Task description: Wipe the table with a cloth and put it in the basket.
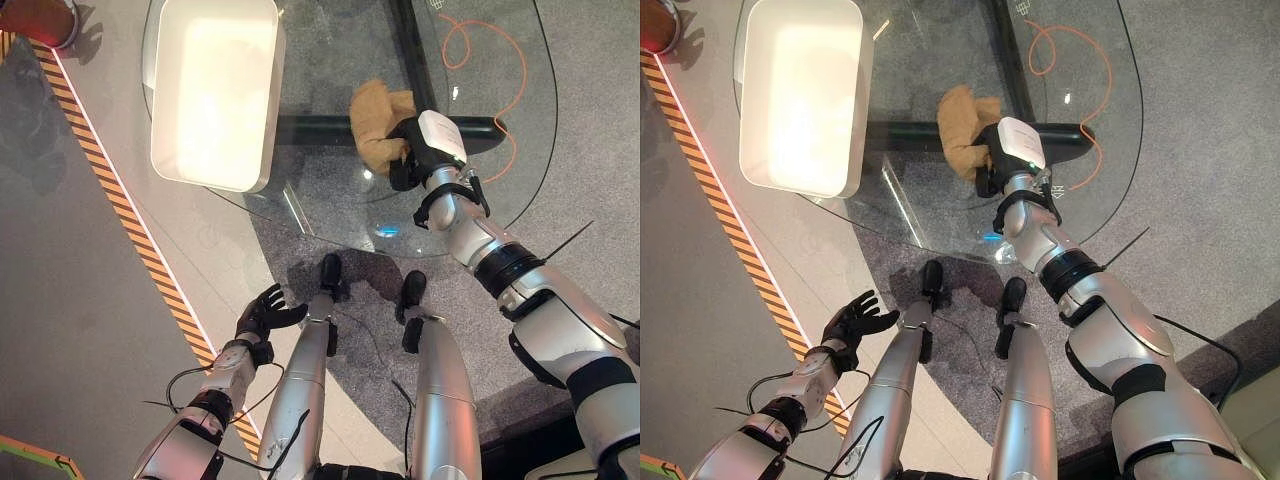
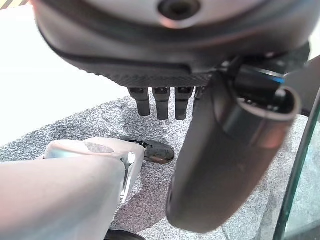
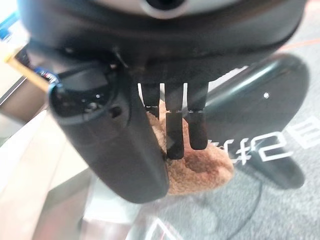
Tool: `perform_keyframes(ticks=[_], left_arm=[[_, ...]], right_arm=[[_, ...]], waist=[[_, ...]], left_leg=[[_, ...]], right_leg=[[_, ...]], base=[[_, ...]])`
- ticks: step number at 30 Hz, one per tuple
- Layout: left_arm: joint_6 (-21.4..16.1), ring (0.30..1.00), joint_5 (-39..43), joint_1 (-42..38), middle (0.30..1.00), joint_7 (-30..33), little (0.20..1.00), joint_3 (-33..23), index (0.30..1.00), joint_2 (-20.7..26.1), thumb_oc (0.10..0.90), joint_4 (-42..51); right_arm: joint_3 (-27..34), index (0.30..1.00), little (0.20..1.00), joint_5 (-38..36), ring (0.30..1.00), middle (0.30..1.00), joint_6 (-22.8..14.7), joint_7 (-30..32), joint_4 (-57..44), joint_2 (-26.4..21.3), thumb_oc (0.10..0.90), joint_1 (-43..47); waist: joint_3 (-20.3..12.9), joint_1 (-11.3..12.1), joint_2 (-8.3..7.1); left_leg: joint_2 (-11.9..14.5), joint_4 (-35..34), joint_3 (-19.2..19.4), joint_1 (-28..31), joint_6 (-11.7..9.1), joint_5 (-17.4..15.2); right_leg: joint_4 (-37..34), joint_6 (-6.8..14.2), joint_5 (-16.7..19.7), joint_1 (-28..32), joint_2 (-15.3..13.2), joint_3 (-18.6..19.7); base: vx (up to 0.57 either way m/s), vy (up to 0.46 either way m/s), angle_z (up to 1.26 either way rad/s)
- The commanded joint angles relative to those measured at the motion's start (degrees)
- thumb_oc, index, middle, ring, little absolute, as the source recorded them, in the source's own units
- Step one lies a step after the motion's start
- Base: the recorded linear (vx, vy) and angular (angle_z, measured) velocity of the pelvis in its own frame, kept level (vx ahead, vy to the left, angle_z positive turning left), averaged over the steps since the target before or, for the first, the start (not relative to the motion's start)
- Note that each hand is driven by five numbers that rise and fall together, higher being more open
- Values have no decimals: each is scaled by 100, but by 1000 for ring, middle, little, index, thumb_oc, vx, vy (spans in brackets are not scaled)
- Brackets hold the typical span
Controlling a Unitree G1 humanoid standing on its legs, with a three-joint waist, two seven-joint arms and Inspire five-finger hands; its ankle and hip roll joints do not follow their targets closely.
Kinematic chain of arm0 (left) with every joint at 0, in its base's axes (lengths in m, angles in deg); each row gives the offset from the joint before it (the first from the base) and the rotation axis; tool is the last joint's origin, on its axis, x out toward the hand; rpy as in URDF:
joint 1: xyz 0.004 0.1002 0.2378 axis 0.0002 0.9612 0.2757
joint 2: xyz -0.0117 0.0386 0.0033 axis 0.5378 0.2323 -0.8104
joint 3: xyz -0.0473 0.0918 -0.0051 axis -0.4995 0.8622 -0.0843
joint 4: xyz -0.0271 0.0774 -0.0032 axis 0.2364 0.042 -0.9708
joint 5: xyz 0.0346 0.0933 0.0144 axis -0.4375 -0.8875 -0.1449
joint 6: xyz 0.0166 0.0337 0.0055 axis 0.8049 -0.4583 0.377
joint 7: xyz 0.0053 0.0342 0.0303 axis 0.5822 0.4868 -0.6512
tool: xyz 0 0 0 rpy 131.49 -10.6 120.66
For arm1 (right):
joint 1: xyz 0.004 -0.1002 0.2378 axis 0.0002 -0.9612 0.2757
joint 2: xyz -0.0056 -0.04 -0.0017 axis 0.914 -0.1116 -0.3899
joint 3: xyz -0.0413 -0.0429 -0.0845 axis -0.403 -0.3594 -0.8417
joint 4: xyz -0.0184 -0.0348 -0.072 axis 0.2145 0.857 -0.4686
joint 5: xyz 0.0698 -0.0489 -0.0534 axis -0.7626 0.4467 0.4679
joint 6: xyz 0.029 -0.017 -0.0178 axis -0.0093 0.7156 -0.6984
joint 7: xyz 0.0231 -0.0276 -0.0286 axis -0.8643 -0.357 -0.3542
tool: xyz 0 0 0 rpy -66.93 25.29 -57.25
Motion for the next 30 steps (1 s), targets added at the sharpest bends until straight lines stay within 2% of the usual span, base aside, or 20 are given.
perform_keyframes(ticks=[1,15,24,30], left_arm=[[-19,900,23,-92,900,152,900,21,900,-22,800,-52],[7,900,-1,-101,900,152,900,-10,900,-21,800,-20],[43,900,7,-130,900,189,900,-24,900,-28,800,13],[52,900,-15,-155,900,185,900,-32,900,-22,800,-7]], right_arm=[[-287,300,200,274,300,300,-742,-407,-878,520,100,117],[-470,300,200,258,300,300,-881,-783,-1335,611,100,-65],[-574,300,200,315,300,300,-867,-1097,-1595,672,100,-141],[-630,300,200,353,300,300,-791,-1045,-1600,663,100,-201]], waist=[[-120,142,84],[-120,119,68],[-120,103,54],[-120,109,46]], left_leg=[[-462,603,618,-83,418,-615],[-465,589,636,-113,413,-586],[-469,596,635,-138,413,-586],[-470,584,629,-146,419,-570]], right_leg=[[-718,190,395,96,77,-258],[-748,192,424,54,78,-243],[-740,199,433,12,72,-238],[-747,201,446,6,67,-242]], base=[[0,0,0],[0,0,0],[0,0,0],[0,0,0]])
